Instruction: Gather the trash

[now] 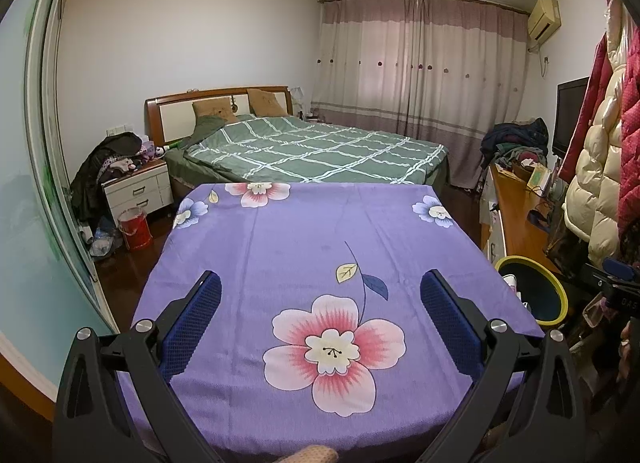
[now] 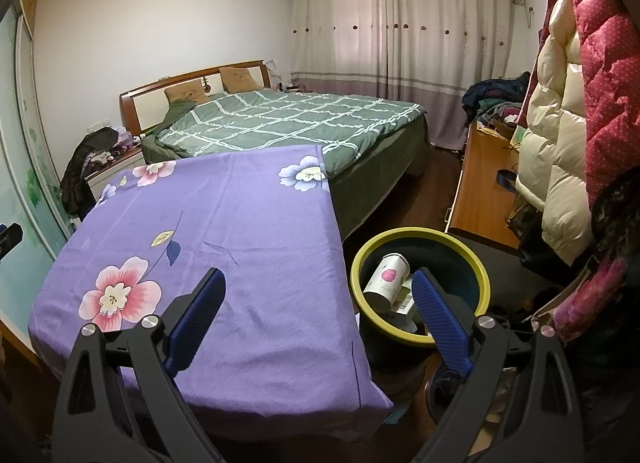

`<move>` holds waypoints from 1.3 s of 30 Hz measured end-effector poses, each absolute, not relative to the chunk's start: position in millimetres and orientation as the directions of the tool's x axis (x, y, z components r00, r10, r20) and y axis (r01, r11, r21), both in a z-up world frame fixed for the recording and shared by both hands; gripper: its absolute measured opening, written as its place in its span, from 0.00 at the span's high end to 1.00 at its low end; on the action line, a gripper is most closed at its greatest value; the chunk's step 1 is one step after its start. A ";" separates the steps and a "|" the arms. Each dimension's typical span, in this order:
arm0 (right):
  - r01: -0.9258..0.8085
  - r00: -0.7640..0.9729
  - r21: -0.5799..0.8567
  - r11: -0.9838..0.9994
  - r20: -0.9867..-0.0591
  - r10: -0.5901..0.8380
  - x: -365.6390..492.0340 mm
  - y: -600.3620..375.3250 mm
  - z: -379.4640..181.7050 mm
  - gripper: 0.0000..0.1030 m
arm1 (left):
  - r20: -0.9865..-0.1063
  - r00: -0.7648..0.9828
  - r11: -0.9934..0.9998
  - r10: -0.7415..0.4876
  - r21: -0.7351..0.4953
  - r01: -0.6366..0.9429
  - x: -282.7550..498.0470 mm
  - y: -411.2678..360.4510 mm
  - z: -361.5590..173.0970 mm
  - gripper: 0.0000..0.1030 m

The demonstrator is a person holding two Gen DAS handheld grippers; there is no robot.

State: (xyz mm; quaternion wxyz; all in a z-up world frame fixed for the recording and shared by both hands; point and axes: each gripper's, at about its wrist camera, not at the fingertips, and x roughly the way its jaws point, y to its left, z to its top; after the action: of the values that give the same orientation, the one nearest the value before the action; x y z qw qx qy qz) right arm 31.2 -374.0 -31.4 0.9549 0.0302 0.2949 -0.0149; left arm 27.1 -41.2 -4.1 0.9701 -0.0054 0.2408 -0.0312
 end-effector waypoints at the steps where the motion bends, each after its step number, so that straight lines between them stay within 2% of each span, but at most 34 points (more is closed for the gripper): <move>1: 0.044 0.825 0.048 0.998 -0.565 -0.009 31.1 -373.0 -32.0 0.13 | -0.469 0.881 0.998 -0.064 -0.027 0.058 26.8 -40.8 -5.4 0.05; 39: 0.038 0.820 0.057 0.998 -0.573 0.001 31.3 -366.8 -36.8 0.12 | -0.489 0.869 0.997 -0.072 -0.034 0.063 29.4 -41.0 -16.5 0.05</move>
State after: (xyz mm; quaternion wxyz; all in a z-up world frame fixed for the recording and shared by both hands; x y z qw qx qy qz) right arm 31.3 -366.8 -36.8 0.9534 0.0327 0.2999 -0.0098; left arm 29.4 -41.0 -16.5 0.9667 -0.0082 0.2534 -0.0349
